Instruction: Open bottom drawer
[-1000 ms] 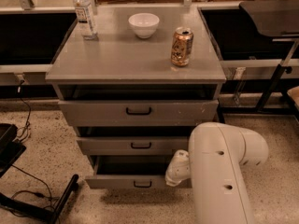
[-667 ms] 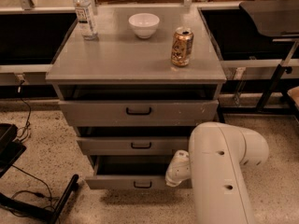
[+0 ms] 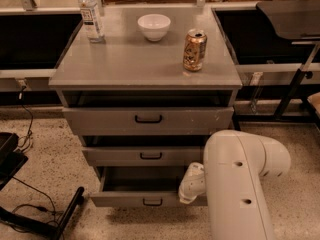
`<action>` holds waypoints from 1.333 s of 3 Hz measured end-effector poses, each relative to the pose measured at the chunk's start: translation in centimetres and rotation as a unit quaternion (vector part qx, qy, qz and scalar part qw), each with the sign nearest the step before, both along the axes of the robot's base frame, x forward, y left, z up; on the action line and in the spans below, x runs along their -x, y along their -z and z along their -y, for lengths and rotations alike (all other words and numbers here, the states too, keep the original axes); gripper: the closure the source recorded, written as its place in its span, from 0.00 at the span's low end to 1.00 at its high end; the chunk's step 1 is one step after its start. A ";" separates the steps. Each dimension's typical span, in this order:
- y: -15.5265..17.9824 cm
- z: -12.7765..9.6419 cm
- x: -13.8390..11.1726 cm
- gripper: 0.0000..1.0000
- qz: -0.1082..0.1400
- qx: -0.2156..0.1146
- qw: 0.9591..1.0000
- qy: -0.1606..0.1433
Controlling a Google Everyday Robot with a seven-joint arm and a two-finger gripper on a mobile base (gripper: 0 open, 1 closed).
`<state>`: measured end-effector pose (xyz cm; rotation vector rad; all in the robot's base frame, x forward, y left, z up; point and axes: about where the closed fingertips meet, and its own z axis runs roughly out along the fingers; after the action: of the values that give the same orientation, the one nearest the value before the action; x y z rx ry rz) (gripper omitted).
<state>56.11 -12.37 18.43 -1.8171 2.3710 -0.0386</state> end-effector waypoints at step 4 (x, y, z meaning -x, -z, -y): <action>-1.3 2.7 1.7 1.00 -0.014 0.030 0.999 0.008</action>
Offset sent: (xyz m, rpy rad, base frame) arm -0.2340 -0.1077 0.0384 -0.1069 0.5721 0.3710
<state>54.46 -15.07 19.71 -1.8358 2.4301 -0.0868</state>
